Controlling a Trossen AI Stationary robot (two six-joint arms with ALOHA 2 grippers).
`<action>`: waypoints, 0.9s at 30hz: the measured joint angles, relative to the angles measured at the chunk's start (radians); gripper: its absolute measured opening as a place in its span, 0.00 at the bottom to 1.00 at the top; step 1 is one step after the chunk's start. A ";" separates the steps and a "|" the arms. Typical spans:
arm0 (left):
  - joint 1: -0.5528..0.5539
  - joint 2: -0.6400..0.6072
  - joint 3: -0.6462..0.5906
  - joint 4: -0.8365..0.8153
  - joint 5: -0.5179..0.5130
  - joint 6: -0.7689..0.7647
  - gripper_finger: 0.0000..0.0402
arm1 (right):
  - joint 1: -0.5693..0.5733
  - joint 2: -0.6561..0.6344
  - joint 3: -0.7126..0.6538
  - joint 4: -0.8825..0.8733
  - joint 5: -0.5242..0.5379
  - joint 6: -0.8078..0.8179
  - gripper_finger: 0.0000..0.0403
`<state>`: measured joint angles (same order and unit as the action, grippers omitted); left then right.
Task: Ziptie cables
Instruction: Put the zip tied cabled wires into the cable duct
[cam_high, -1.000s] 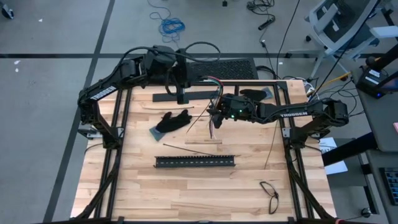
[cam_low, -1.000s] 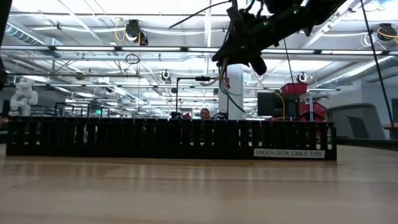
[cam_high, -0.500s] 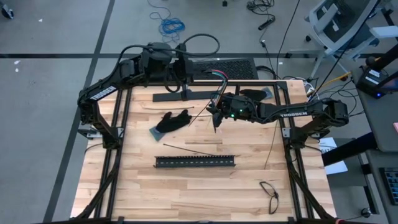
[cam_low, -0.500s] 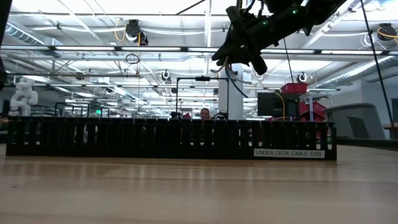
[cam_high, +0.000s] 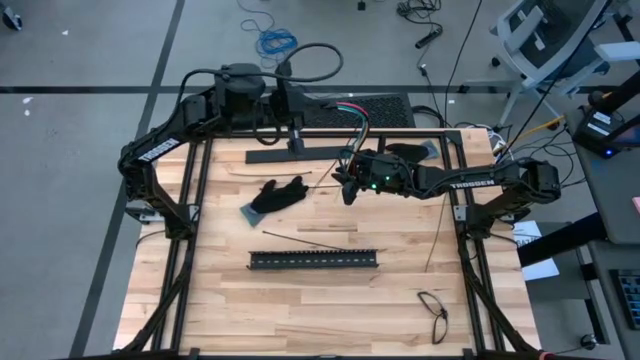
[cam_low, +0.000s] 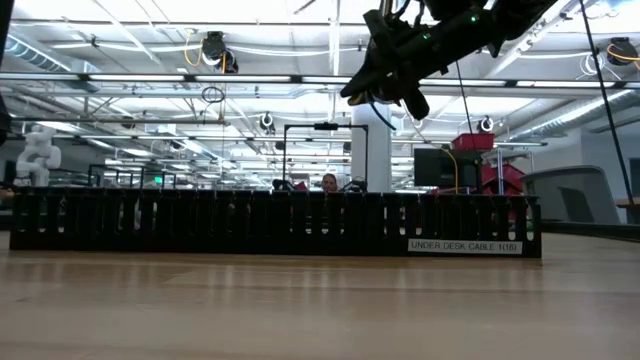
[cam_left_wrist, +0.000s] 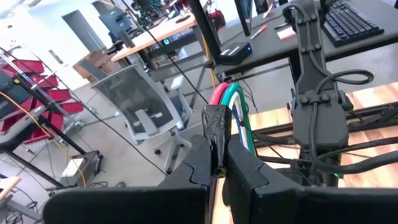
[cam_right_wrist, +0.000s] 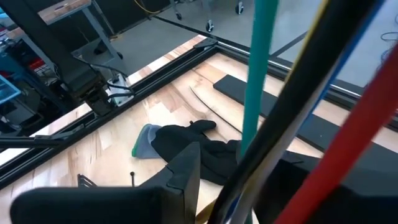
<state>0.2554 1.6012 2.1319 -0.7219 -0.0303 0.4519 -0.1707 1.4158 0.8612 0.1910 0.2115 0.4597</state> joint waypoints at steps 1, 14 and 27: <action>0.000 0.000 0.000 0.001 0.000 0.000 0.06 | 0.000 0.000 0.000 0.001 0.000 -0.003 0.25; 0.015 0.000 0.000 0.000 -0.001 0.008 0.06 | 0.000 0.000 0.000 -0.051 0.001 -0.004 0.01; 0.038 -0.025 0.000 -0.252 -0.008 -0.016 0.06 | 0.001 -0.001 0.001 -0.224 -0.066 -0.007 0.00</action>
<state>0.2929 1.5759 2.1319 -0.9741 -0.0380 0.4361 -0.1699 1.4151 0.8625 -0.0330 0.1452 0.4522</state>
